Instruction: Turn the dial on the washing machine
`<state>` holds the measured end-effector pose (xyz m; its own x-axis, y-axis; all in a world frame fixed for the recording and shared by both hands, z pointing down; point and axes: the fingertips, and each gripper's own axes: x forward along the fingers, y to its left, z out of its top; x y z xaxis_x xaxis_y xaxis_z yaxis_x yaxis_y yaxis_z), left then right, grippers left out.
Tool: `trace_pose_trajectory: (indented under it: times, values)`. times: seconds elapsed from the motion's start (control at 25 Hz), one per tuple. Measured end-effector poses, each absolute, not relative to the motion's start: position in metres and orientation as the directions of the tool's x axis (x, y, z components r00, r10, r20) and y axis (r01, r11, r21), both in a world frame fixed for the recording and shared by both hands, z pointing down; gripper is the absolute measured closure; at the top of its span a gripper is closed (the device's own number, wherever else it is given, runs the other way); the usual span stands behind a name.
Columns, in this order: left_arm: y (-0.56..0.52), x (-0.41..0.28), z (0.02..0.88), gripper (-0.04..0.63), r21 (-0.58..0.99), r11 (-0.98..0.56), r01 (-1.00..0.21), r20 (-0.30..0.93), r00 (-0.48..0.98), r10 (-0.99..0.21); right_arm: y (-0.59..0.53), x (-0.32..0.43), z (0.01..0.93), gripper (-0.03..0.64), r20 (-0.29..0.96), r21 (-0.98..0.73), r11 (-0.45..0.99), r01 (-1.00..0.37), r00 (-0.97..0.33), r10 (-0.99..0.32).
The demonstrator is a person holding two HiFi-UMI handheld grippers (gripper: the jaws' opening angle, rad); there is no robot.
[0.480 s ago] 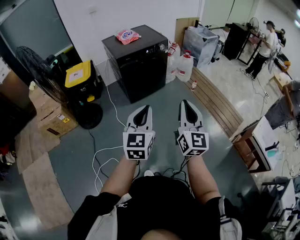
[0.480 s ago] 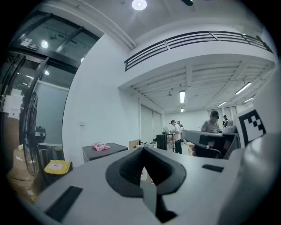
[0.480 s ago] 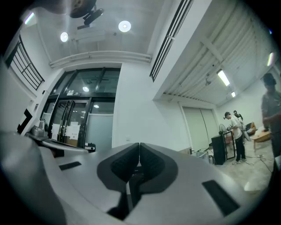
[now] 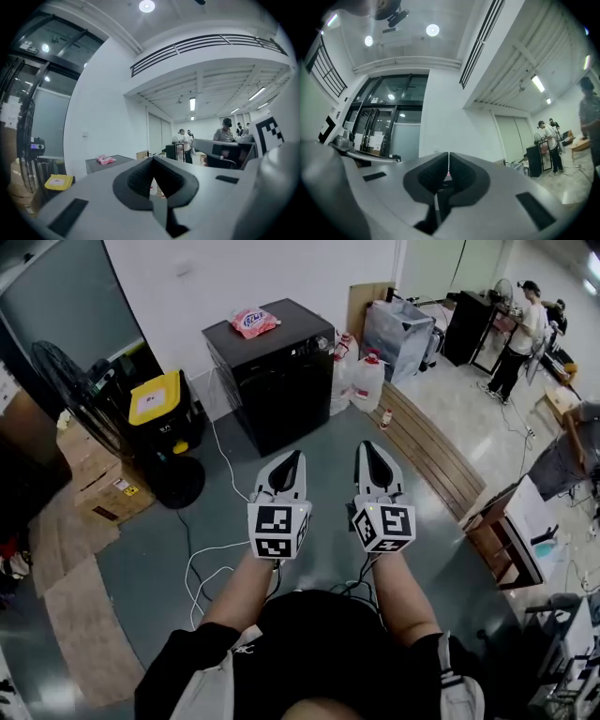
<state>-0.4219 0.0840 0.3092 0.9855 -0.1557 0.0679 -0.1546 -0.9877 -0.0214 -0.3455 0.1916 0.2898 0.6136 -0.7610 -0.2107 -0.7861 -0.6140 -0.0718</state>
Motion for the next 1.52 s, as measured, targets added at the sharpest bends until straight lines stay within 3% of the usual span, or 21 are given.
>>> trace_pose_trajectory:
  times: [0.92, 1.52]
  values:
    - [0.061, -0.379, 0.335, 0.586, -0.011, -0.994, -0.106, 0.102, 0.989, -0.107, 0.168, -0.307, 0.310, 0.614, -0.178, -0.065, -0.647, -0.760, 0.647, -0.742]
    - [0.032, -0.211, 0.330, 0.586, -0.055, -0.987, -0.149, 0.073, 0.986, -0.153, 0.140, -0.138, 0.313, 0.615, -0.207, -0.060, -0.617, -0.785, 0.615, -0.761]
